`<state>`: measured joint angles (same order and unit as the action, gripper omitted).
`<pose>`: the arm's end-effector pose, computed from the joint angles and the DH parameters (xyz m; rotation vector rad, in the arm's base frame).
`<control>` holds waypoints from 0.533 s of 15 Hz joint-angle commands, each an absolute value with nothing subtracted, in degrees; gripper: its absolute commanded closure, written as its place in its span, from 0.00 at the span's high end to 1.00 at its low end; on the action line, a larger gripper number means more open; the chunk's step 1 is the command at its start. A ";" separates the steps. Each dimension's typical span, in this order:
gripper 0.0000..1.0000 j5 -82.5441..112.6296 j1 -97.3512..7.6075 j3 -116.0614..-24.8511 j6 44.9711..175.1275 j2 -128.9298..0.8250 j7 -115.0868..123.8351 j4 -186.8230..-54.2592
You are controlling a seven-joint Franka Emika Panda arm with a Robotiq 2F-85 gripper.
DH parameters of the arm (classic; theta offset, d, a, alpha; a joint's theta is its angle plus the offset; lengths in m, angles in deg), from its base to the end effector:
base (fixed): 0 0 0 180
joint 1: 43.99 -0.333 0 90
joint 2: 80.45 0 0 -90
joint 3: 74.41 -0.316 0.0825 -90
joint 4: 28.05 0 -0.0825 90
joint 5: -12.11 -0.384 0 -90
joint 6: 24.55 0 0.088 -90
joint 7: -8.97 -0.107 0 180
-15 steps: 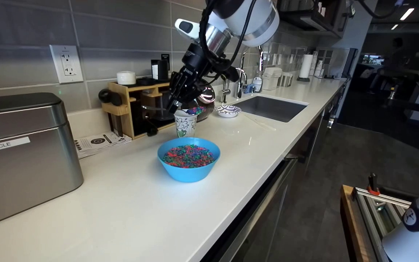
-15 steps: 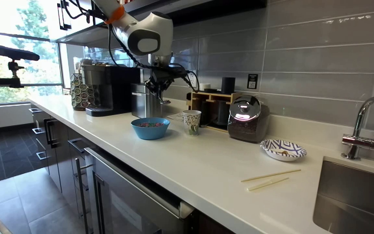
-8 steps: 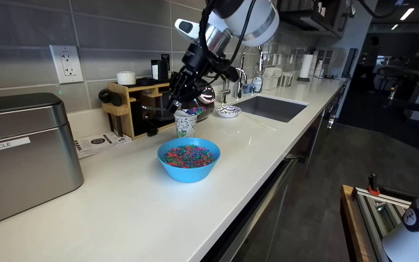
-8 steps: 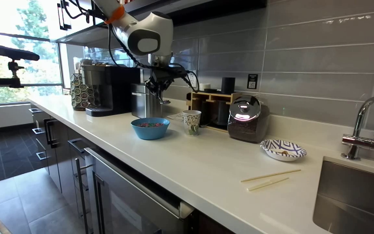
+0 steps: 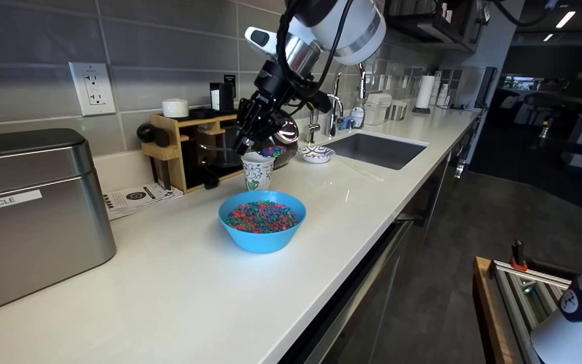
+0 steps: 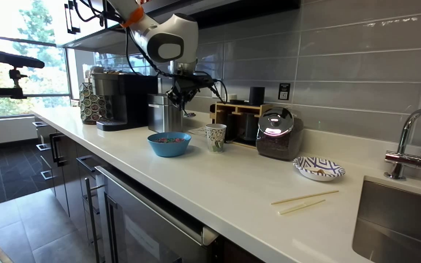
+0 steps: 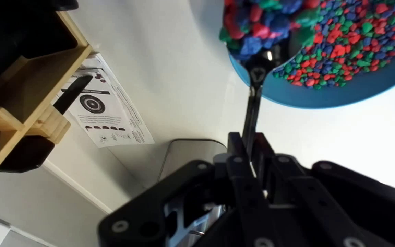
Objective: Put some of the contents of the blue bowl into the paper cup using the silver spoon
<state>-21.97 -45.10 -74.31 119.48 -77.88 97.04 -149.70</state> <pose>0.5787 0.0055 0.4252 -2.4966 -1.5794 -0.8096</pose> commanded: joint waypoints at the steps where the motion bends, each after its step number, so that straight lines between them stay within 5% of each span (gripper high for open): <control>1: 0.02 -21.90 -43.26 -74.28 116.84 -76.55 99.30 -146.97; 8: 0.02 -24.79 -41.13 -74.79 117.08 -73.01 103.26 -141.69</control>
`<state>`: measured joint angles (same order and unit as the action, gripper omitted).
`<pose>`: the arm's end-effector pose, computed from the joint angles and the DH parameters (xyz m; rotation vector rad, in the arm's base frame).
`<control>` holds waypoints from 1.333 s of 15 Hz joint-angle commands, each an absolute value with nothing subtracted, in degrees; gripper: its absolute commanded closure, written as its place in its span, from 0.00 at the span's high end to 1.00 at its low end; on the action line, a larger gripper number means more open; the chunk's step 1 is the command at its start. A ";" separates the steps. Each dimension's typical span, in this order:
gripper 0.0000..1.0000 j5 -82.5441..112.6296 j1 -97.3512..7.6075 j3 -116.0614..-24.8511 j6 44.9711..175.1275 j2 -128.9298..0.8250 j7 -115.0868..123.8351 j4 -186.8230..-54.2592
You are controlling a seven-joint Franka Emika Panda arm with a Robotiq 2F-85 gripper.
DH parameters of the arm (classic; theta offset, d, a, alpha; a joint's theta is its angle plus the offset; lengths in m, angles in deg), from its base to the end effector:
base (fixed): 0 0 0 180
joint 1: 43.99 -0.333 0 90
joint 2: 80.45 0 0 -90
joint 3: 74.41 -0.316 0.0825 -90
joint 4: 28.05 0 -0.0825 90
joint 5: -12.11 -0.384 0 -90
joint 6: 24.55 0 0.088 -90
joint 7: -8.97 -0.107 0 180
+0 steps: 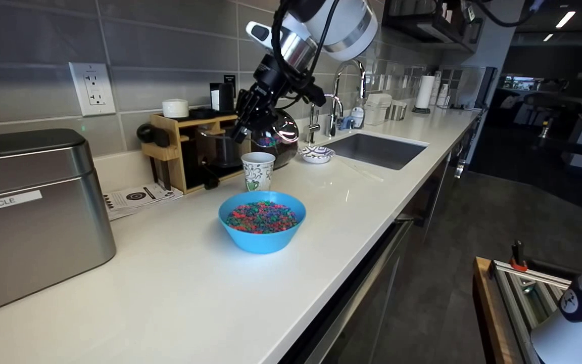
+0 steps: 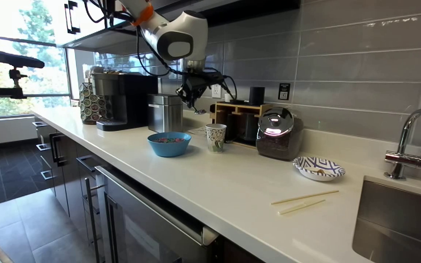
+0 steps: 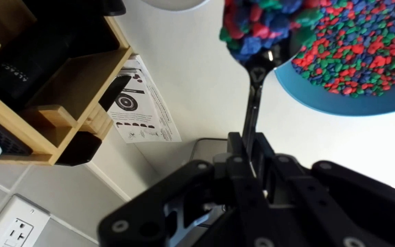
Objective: Put some of the contents of the blue bowl into the paper cup using the silver spoon
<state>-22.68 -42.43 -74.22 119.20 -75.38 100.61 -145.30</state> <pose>0.5986 -0.0226 0.4363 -2.5048 -1.6063 -0.8702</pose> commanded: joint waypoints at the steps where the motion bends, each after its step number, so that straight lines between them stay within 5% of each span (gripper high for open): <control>1: 0.02 -25.21 -40.84 -74.90 116.84 -72.52 103.54 -141.02; 20: 0.02 -43.82 -36.06 -76.32 119.45 -65.77 117.84 -136.39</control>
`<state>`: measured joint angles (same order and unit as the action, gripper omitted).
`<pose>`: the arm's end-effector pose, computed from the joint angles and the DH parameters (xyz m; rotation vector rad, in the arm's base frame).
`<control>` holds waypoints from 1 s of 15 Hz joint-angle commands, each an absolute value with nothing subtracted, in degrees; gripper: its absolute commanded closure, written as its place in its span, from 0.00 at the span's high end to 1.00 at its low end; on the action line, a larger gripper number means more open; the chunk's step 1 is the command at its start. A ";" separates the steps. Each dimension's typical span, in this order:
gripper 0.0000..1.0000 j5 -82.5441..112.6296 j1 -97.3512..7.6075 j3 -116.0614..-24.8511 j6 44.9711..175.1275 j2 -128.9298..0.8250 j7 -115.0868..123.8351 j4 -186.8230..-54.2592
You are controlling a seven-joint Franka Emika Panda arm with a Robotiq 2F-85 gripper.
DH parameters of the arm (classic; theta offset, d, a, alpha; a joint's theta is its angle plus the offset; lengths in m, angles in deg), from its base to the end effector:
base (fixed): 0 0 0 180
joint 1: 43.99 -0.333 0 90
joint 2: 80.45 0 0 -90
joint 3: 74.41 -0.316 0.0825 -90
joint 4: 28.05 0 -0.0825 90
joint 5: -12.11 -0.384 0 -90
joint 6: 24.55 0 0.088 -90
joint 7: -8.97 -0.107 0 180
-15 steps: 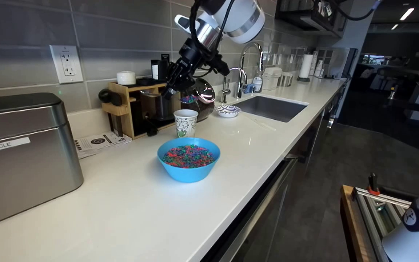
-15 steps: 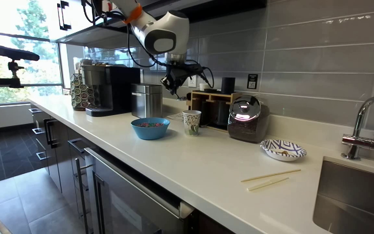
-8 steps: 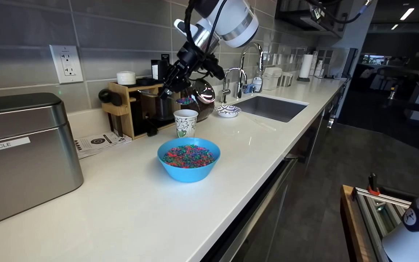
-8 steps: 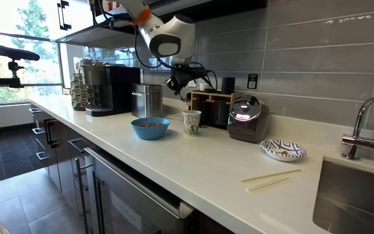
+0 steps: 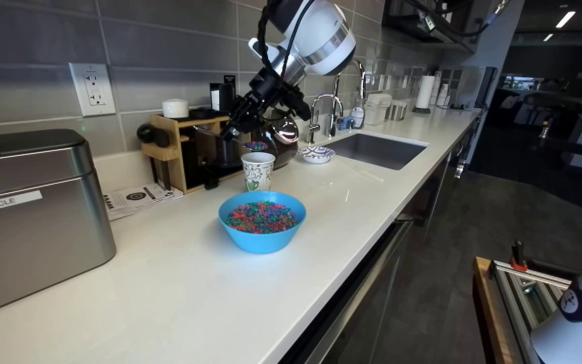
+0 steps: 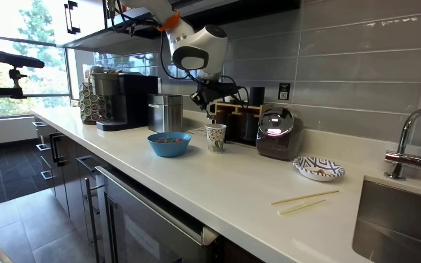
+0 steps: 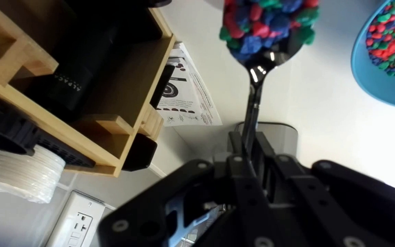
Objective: Put some of the contents of the blue bowl into the paper cup using the silver spoon
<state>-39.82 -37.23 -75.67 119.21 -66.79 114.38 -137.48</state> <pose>0.6364 -0.0682 0.4085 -2.4355 -1.4695 -1.0812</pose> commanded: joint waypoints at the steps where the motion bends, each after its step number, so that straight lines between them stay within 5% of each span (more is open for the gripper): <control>1: 0.02 -45.29 -35.86 -76.31 119.51 -65.77 118.85 -136.44; 15: 0.02 -68.23 -35.86 -74.37 118.70 -66.80 133.04 -137.09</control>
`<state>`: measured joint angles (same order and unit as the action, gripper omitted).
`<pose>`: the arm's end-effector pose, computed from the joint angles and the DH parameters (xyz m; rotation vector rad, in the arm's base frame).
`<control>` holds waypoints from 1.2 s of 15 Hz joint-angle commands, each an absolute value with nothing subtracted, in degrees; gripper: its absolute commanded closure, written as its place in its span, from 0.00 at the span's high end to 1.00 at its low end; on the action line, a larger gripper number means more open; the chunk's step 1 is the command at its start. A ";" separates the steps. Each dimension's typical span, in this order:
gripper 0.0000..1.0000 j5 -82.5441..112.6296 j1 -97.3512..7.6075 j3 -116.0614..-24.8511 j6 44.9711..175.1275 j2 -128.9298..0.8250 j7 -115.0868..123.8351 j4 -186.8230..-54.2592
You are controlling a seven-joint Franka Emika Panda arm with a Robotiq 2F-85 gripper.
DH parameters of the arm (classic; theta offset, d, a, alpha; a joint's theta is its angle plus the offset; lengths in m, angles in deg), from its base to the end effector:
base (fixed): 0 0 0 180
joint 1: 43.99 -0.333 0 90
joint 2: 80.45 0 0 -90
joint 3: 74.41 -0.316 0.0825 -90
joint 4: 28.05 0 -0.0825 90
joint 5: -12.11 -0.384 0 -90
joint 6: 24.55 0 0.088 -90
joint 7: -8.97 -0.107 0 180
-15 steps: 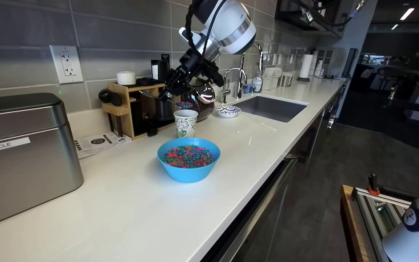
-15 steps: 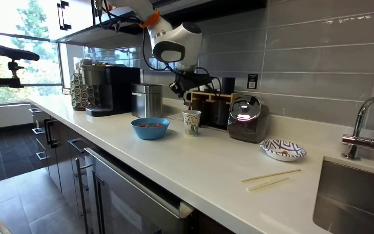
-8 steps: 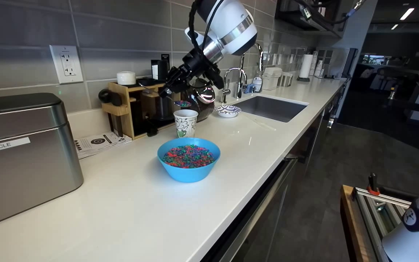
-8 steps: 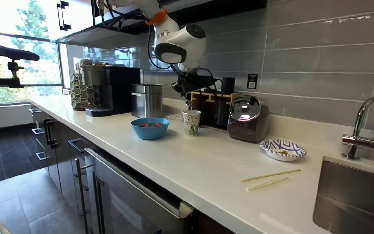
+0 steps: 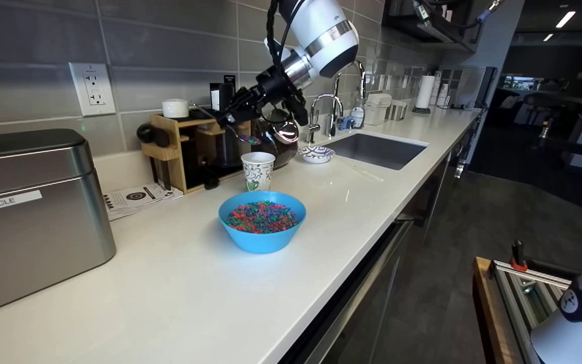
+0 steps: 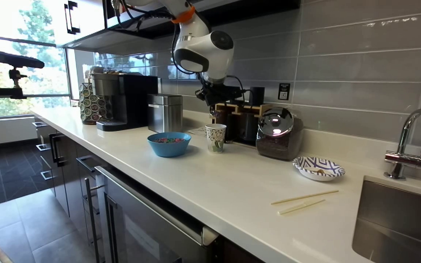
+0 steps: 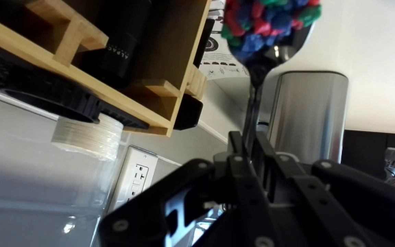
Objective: Put some of the contents of the blue bowl into the paper cup using the silver spoon
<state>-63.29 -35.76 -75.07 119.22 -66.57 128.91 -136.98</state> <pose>0.6340 -0.0922 0.4079 -2.3526 -1.2416 -1.3960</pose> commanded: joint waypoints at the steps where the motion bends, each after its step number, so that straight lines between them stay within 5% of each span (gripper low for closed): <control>1: 0.02 -69.29 -35.92 -74.13 118.53 -66.82 133.50 -137.19; 18: 0.02 -80.84 -36.80 -72.83 117.04 -67.06 141.47 -137.50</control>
